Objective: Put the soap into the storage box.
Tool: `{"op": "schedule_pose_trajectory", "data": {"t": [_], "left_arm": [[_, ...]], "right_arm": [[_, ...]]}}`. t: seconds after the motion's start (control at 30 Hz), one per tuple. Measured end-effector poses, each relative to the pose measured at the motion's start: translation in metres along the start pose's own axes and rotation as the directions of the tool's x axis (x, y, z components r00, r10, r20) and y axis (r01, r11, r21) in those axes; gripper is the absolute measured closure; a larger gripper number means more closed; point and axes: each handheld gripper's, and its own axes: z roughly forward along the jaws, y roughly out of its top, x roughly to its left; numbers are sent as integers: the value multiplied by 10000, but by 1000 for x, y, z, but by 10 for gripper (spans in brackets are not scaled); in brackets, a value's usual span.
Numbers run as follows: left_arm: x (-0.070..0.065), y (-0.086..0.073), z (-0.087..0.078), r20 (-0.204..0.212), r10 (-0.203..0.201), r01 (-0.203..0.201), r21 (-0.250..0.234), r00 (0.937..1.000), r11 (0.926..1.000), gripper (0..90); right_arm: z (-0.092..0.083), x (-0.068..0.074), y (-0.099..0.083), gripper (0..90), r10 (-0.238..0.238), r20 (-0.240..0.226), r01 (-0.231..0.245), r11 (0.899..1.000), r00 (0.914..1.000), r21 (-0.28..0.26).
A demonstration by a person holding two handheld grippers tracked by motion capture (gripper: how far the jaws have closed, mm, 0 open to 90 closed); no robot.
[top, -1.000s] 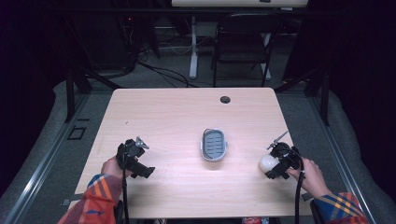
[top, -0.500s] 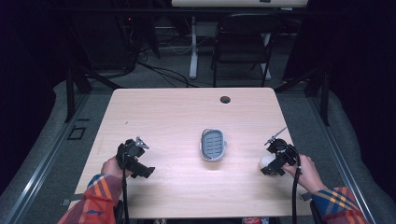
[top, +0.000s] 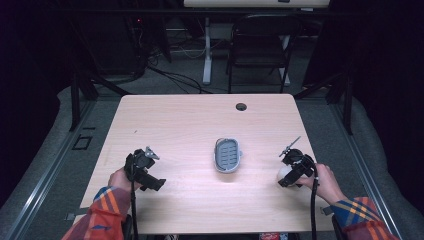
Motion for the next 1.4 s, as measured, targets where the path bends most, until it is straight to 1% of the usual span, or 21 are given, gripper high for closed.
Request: {"op": "schedule_pose_trajectory", "data": {"t": [0.07,0.17,0.2,0.23,0.3,0.33,0.4,0.43,0.5,0.67,0.77,0.8,0.9,0.93,1.07,1.1,1.17,1.2,1.27,1.3,1.4], "left_arm": [[0,0,0,4,-2,2,1,10000,10000,5],[0,0,0,-14,19,-19,2,10000,10000,5],[0,0,0,-14,19,-19,2,10000,10000,5],[0,0,0,-21,23,-23,-2,10000,10000,5],[0,0,0,-15,23,-23,-1,10000,10000,5],[0,0,0,-19,23,-23,-1,10000,10000,5],[0,0,0,-9,22,-22,8,10000,10000,5],[0,0,0,-14,22,-22,0,10000,10000,5],[0,0,0,-16,16,-16,2,10000,10000,5],[0,0,0,-18,19,-19,9,10000,10000,5],[0,0,0,9,-10,10,10,10000,10000,5],[0,0,0,12,-12,12,19,10000,10000,5],[0,0,0,7,-12,12,17,10000,10000,5],[0,0,0,-2,-8,8,21,10000,10000,5],[0,0,0,8,-13,13,23,10000,10000,6],[0,0,0,26,5,-5,54,10000,10000,6],[0,0,0,19,17,-17,65,10000,10000,6],[0,0,0,19,25,-25,66,10000,10000,6],[0,0,0,13,30,-30,68,10000,10000,6],[0,0,0,11,1,-1,43,10000,10000,6],[0,0,0,9,20,-20,38,10000,10000,6]], "right_arm": [[-1,-1,2,80,-232,95,230,9996,9997,171],[0,-1,3,58,-364,151,359,9988,9992,335],[0,-1,3,58,-364,151,359,9988,9992,335],[3,1,3,34,-189,107,188,9997,9998,128],[3,0,3,36,-214,144,212,9997,9997,101],[2,0,4,38,-318,155,313,9991,9994,280],[3,0,4,59,-330,189,325,9991,9993,277],[2,-1,5,102,-467,284,451,9975,9985,539],[4,0,4,121,-473,169,464,9978,9987,480],[5,1,4,160,-527,203,516,9973,9984,522],[4,0,6,186,-713,240,691,9940,9972,852],[6,1,5,193,-496,210,483,9970,9985,603],[7,1,5,202,-545,320,524,9966,9980,637],[7,2,5,230,-551,386,525,9965,9977,653],[7,2,5,233,-562,406,533,9962,9976,684],[5,1,6,234,-725,437,680,9930,9964,968],[4,1,6,234,-777,450,727,9919,9960,1043],[6,2,5,235,-530,421,497,9959,9977,750],[6,2,5,236,-540,434,505,9957,9976,779],[4,1,6,236,-811,523,755,9919,9953,1025],[4,1,5,236,-757,503,709,9934,9959,902]]}}
